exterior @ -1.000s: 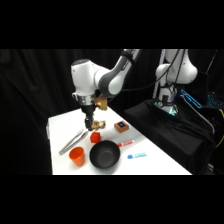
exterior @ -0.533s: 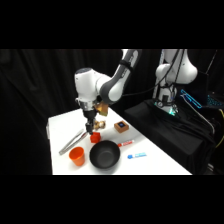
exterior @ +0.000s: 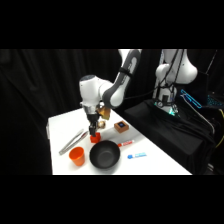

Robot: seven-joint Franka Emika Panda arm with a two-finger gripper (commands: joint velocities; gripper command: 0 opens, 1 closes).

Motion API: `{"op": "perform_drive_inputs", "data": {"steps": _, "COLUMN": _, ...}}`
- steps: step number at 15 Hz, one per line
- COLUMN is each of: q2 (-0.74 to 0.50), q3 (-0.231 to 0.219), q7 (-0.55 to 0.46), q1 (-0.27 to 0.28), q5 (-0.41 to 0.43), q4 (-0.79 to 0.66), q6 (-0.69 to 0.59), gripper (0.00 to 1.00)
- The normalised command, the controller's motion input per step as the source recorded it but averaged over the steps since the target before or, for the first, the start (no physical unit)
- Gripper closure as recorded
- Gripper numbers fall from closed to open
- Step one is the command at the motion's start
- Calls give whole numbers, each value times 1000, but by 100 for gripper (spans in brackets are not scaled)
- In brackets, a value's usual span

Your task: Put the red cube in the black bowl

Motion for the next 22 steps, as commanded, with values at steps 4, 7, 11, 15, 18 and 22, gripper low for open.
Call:
{"op": "perform_drive_inputs", "data": {"steps": 4, "q2": 71, "q3": 5, "q7": -120, "q1": -10, "q5": 199, "q4": -66, "q6": 303, "gripper": 0}}
{"op": "perform_drive_inputs", "data": {"steps": 7, "q2": 112, "q3": 11, "q7": -166, "q1": -21, "q5": 186, "q4": 11, "q6": 262, "gripper": 0}}
{"op": "perform_drive_inputs", "data": {"steps": 11, "q2": 119, "q3": 20, "q7": -206, "q1": -35, "q5": 180, "q4": 53, "q6": 232, "gripper": 0}}
{"op": "perform_drive_inputs", "data": {"steps": 15, "q2": 120, "q3": 38, "q7": -224, "q1": -38, "q5": 185, "q4": 83, "q6": 224, "gripper": 0}}
{"op": "perform_drive_inputs", "data": {"steps": 18, "q2": 118, "q3": 55, "q7": -226, "q1": -41, "q5": 196, "q4": 111, "q6": 177, "gripper": 25}}
{"op": "perform_drive_inputs", "data": {"steps": 22, "q2": 51, "q3": 14, "q7": -197, "q1": 3, "q5": 164, "q4": 67, "q6": 136, "gripper": 52}}
